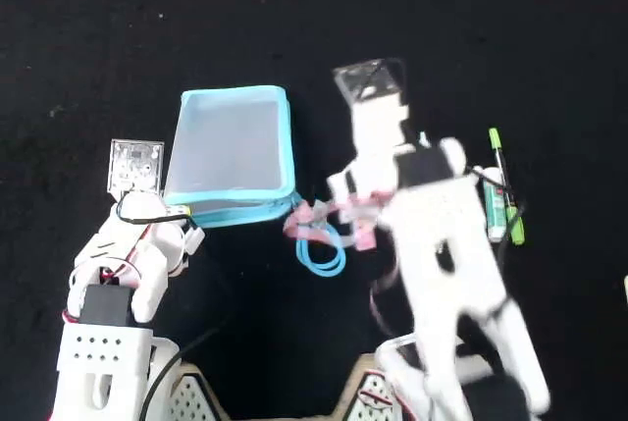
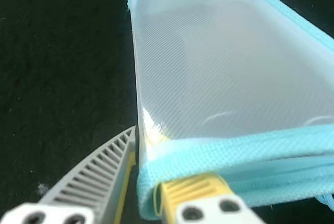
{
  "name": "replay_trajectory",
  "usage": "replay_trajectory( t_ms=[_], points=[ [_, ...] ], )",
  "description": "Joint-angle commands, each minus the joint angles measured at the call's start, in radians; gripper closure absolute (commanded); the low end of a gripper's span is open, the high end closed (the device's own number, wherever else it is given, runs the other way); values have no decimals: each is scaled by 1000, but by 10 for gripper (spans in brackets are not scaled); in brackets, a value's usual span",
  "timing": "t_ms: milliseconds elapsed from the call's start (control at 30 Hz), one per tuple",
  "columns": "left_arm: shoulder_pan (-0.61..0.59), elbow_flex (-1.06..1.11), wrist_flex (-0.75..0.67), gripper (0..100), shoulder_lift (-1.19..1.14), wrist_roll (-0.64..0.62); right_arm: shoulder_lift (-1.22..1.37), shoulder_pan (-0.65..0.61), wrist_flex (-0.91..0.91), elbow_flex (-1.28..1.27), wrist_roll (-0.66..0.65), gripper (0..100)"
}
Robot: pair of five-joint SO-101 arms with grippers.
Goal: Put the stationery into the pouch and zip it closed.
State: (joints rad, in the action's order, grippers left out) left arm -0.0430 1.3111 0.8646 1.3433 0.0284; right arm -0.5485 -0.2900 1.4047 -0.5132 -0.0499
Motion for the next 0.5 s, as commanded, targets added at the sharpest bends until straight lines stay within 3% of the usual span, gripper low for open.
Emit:
replay_trajectory(
  t_ms=[0,467],
  points=[
    [-5,1,-8,970,-5,-12,-232,-120,-112,-71,-3,988],
    [-4,-22,-6,970,-5,-14,-771,-511,-678,-605,-12,983]
  ],
)
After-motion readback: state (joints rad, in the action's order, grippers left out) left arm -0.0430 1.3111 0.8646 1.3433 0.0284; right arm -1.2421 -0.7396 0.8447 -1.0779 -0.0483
